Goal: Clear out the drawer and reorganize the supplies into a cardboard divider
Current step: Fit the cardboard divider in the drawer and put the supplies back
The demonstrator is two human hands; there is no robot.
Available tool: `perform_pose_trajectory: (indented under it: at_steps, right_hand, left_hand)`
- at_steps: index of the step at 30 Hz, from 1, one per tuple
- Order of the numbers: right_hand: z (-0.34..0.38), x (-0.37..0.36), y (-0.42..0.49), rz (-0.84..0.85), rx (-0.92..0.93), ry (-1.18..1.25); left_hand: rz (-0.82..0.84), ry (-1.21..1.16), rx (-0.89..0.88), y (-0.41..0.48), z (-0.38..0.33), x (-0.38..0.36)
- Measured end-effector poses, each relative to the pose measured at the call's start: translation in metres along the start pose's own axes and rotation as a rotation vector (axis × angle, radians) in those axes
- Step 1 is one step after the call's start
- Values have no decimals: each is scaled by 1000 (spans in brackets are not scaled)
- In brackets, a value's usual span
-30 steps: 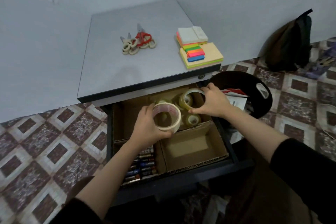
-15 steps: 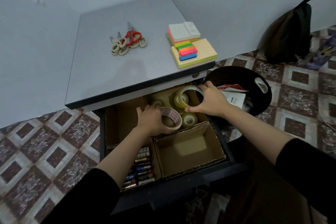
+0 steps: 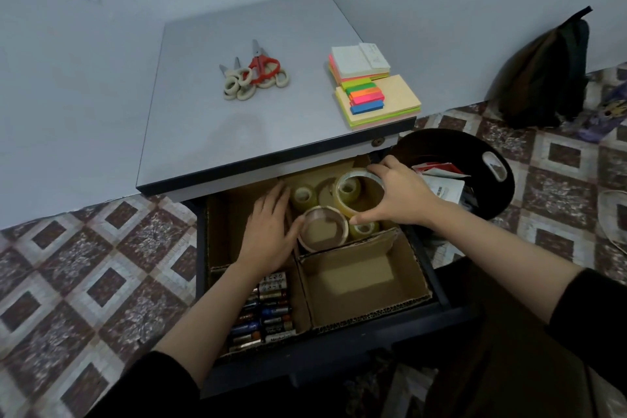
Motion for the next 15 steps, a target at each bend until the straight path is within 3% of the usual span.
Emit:
perform_pose_trajectory:
  at_steps: [3, 7, 15]
  right_hand:
    - [14, -13, 2, 96, 12, -7]
    - [29, -34, 9, 164, 1, -46]
    - [43, -67, 20, 193, 19, -7]
  left_hand:
    - [103, -23, -32, -11, 7, -8]
    - [102, -41, -21, -11, 4, -10]
    - [185, -182, -39, -13, 3, -6]
Point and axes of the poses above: each hand's wrist, its own y-axis towards the middle knuckle, its own x-axis out of the back of the hand, z = x × y, the point moved 2 cm from there along y, towards the middle knuckle
